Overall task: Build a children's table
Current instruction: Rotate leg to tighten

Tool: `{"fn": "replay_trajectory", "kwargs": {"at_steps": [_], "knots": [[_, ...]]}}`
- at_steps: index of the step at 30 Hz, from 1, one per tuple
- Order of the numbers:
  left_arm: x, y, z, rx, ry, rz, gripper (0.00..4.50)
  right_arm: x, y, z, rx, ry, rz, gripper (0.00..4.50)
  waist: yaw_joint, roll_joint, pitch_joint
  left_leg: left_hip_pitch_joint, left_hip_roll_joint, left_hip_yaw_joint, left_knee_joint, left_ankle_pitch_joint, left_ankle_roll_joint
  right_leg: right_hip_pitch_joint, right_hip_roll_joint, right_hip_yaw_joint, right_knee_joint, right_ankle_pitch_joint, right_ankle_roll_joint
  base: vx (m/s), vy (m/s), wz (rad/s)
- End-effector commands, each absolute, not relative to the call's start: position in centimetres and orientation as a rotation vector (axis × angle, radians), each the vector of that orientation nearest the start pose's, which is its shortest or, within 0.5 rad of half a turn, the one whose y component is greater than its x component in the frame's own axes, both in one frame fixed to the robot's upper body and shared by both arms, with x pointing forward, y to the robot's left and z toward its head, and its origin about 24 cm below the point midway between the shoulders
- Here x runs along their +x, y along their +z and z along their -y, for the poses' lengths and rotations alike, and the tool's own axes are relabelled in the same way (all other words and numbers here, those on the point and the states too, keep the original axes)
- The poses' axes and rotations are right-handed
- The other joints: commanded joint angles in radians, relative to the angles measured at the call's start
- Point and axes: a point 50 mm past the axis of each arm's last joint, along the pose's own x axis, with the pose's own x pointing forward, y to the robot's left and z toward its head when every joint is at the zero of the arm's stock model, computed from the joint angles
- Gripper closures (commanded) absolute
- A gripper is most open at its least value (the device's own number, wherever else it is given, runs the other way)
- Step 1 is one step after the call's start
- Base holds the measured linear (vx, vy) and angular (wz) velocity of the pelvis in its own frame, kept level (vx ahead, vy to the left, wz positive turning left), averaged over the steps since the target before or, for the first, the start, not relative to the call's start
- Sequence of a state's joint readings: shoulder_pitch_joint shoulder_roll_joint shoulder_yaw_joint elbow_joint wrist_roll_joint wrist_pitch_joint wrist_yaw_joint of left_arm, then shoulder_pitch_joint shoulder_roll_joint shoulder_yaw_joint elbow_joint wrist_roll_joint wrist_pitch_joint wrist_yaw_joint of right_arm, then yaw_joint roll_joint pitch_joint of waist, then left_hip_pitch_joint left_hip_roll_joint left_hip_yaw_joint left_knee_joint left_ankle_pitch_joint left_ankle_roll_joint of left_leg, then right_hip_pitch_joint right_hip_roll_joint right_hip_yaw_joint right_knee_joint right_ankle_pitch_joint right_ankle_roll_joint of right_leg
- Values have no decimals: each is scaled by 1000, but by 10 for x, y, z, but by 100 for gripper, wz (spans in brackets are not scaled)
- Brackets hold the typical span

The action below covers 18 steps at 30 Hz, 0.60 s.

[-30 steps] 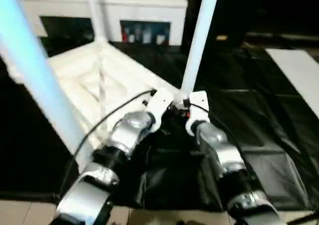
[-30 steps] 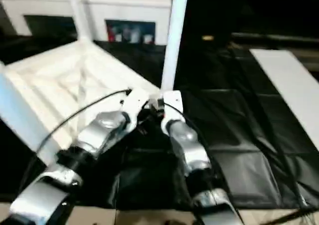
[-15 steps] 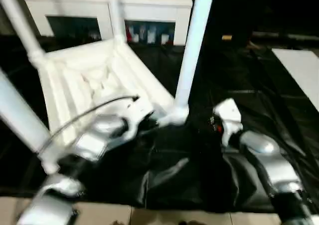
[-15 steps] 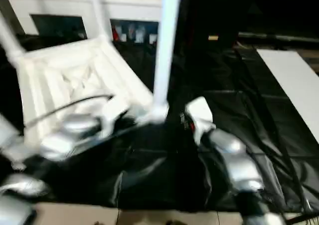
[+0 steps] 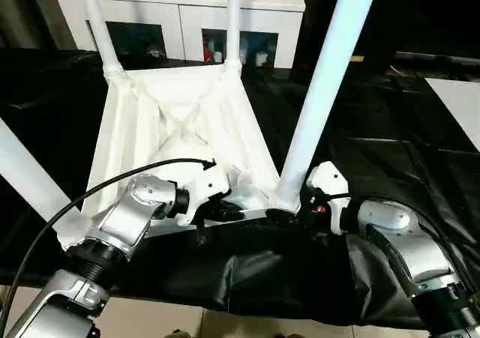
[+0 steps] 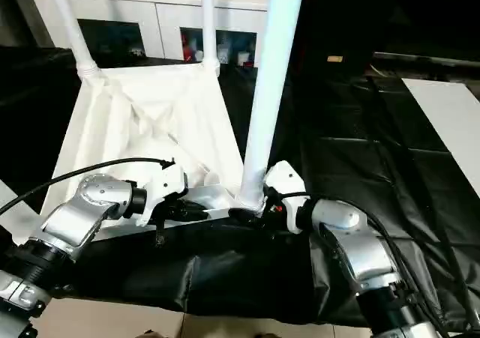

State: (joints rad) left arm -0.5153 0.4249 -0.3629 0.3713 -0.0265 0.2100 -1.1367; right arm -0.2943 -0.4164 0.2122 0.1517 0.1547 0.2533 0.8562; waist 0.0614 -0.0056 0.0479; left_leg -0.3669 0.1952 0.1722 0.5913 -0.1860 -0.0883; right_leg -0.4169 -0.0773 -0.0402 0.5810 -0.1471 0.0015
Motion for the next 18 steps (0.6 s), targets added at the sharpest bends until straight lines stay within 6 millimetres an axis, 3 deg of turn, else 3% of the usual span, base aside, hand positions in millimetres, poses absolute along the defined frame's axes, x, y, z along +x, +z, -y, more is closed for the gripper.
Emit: {"fn": "replay_trajectory", "kwargs": {"at_steps": [1, 6, 11, 18], "knots": [[297, 58, -121, 447, -1373, -426, 450, 283, 51, 147, -245, 1020, -320, 88, -1, -6, -64, 6, 26, 1, -74, -204, 51, 54, -49, 31, -50, -232, -208, 0, 0, 0], [297, 58, -121, 444, -1376, -429, 450, 283, 49, 147, -229, 1021, -326, 137, -1, -6, -66, 6, 25, 2, -71, -184, 61, 56, -47, 30, -46, -195, -221, 0, 0, 0], [297, 58, -120, 444, -1379, -432, 450, 282, 47, 147, -229, 1020, -334, 175, -1, -5, -65, 7, 25, 2, -72, -197, 57, 56, -47, 30, -48, -217, -218, 0, 0, 0], [296, 55, -122, 441, -1366, -463, 450, 283, 39, 147, -193, 967, -351, 190, -2, -5, -65, 7, 24, 2, -71, -195, 56, 55, -47, 30, -48, -219, -220, 0, 0, 0]]}}
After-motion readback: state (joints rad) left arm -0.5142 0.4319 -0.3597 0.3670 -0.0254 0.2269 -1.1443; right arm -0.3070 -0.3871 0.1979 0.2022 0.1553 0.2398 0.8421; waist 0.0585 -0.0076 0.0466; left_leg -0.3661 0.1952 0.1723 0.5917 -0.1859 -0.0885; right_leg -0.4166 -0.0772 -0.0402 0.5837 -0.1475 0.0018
